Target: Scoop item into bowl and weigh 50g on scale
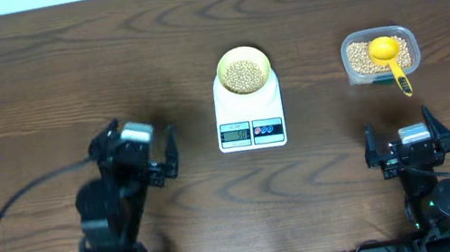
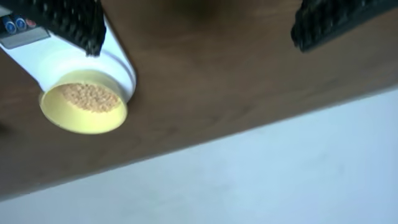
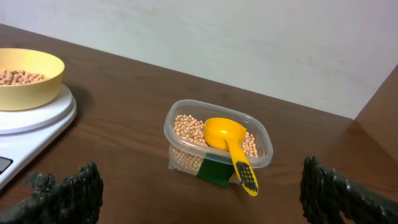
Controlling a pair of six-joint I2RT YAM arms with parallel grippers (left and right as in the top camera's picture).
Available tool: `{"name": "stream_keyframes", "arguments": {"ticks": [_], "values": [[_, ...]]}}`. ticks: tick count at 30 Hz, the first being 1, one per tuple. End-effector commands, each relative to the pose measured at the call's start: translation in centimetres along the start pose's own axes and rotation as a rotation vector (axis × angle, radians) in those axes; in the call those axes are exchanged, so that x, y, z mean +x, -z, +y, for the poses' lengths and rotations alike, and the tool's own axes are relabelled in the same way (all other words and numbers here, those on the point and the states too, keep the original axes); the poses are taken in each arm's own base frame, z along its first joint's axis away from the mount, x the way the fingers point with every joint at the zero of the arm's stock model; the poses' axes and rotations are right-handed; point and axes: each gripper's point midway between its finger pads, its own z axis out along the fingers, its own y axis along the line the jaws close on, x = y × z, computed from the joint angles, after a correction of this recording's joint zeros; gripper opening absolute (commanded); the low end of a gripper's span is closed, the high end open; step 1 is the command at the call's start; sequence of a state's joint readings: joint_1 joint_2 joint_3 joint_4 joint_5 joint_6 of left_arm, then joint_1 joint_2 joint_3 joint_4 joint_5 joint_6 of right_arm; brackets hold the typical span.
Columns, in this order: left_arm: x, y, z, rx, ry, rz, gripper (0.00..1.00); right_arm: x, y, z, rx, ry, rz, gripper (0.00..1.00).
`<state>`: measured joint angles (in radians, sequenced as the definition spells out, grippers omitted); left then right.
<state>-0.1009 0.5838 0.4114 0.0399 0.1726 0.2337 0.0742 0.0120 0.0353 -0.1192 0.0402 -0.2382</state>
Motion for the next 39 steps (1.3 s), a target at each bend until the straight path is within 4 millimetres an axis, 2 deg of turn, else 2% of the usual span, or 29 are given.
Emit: {"name": "stream_keyframes", "arguments": {"ticks": [1,4,7,18,25,30,39], "values": [[1.4,1.4,2.4,-0.148,0.166,-0.059,0.97,0.2,0.0,0.2,-0.008,-0.013,-0.002,0.99],[2.6,2.7,2.9,-0.185,0.169,-0.112,0.98,0.2,0.0,0.2,-0.008,-0.013,-0.002,0.99],[3.7,3.0,3.0,-0.199,0.169,-0.129,0.98,0.2,0.0,0.2,-0.008,-0.013,-0.002,0.99],[6.9,3.3,2.9,-0.229,0.164,-0.163,0.97,0.2,0.0,0.2,-0.008,-0.013,-0.002,0.99],[8.0,3.6,3.0,-0.242,0.165,-0.130,0.98,0.2,0.0,0.2,-0.008,-0.013,-0.002,0.99],[10.1,3.3,2.7,-0.233,0.180,-0.044,0.97,0.2,0.0,0.2,-0.008,-0.013,-0.002,0.99],[10.1,3.3,2.7,-0.237,0.182,-0.044,0.98,0.2,0.0,0.2,-0.008,-0.013,-0.002,0.99]]}}
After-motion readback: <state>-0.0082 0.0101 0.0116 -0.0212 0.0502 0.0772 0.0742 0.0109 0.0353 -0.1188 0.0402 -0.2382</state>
